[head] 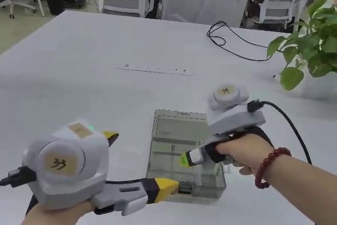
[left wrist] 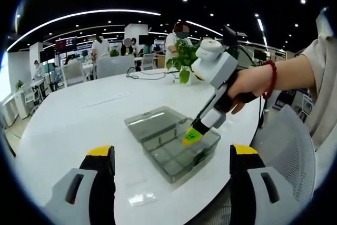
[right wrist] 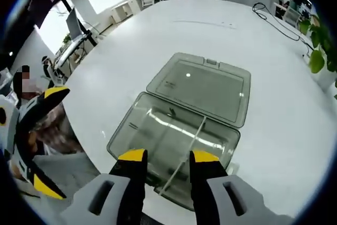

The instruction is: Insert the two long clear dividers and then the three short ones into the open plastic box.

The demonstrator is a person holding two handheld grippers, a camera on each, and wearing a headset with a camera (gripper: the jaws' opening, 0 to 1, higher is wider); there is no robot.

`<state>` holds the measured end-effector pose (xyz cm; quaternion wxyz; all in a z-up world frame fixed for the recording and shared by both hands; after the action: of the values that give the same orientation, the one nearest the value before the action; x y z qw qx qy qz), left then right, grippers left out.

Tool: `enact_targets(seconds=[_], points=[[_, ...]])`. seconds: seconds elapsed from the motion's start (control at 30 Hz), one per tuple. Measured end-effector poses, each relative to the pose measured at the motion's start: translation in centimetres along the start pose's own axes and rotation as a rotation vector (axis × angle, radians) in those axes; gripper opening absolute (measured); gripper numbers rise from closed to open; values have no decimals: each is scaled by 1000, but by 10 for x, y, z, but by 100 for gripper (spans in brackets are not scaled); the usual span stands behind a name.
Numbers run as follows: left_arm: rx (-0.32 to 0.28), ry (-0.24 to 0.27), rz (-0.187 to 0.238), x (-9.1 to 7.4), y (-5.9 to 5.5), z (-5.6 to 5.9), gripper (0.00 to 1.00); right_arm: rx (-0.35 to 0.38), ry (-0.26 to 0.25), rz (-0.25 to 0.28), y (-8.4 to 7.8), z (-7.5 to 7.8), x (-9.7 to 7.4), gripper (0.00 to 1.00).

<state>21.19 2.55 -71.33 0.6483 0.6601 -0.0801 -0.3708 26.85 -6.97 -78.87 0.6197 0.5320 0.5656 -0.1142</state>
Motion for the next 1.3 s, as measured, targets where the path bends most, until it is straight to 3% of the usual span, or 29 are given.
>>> enact_targets(seconds=[0.23, 0.6, 0.73, 1.3], points=[[5, 13, -12, -2, -2, -1, 92, -32, 27, 78, 1, 0, -10, 42], [-12, 42, -17, -4, -3, -5, 92, -145, 75, 206, -5, 4, -28, 53], [-14, 47, -24, -4, -3, -6, 92, -197, 61, 224, -12, 9, -35, 57], [-28, 59, -79, -5, -14, -10, 88, -256, 61, 311, -31, 19, -55, 72]])
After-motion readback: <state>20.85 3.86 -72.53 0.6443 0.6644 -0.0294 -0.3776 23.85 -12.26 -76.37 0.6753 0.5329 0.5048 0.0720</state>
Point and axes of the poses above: the centre of the closed fingertips' face, and the gripper's own axes: x roughly forward along the fingers, z roughly to its right, y roughly out of its top, the point moved 1 cm from there along -x, roughly backward along the fingers, and after that the axes turned 5 degrees about -x, right-handed, at the moved point
